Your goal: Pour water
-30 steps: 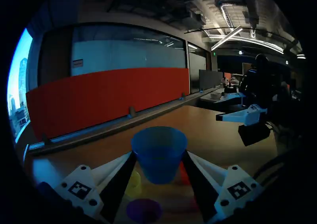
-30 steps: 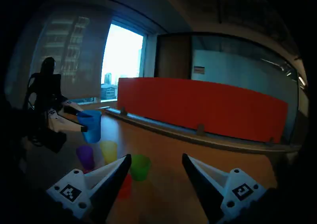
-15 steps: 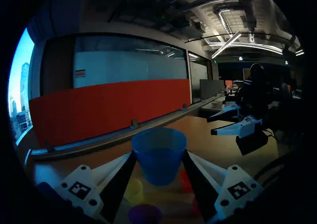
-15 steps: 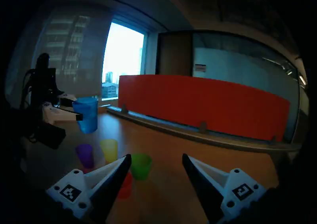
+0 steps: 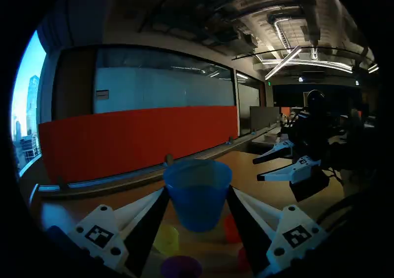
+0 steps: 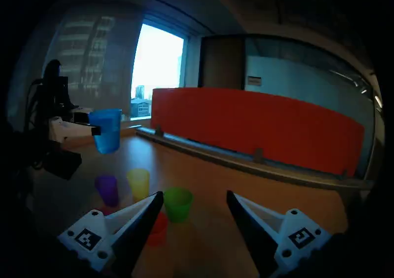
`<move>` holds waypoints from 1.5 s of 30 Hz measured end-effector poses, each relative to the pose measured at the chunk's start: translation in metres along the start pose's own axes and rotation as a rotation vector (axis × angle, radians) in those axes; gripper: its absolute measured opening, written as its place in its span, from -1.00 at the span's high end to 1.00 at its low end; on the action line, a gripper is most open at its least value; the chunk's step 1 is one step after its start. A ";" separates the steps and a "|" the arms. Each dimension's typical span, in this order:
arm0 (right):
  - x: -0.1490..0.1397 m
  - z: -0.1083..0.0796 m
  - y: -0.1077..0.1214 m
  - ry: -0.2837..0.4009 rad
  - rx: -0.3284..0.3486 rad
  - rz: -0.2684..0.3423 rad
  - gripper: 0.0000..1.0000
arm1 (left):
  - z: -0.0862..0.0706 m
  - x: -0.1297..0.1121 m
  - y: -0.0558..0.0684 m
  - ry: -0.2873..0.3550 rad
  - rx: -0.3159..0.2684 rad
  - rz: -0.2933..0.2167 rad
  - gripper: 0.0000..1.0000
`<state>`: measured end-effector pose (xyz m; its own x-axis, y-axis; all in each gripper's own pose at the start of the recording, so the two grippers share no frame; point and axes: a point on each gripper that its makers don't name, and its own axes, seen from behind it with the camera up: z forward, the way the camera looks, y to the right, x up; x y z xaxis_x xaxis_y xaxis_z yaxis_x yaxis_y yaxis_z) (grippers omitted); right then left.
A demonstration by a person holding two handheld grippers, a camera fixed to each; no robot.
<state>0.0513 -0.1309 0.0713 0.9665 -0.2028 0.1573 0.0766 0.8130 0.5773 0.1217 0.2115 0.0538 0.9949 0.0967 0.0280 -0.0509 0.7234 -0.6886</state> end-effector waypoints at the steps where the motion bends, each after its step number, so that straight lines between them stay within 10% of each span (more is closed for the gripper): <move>1: 0.000 0.001 0.000 -0.001 0.003 -0.001 -0.99 | 0.000 0.000 0.000 0.001 0.000 -0.001 -0.64; 45: -0.060 0.078 -0.014 -0.233 0.164 -0.067 -0.99 | -0.016 0.027 -0.008 0.004 0.015 -0.026 -0.64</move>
<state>-0.0273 -0.1724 0.1162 0.8769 -0.3884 0.2833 0.0796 0.6985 0.7112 0.1508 0.1975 0.0491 0.9963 0.0746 0.0430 -0.0258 0.7356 -0.6769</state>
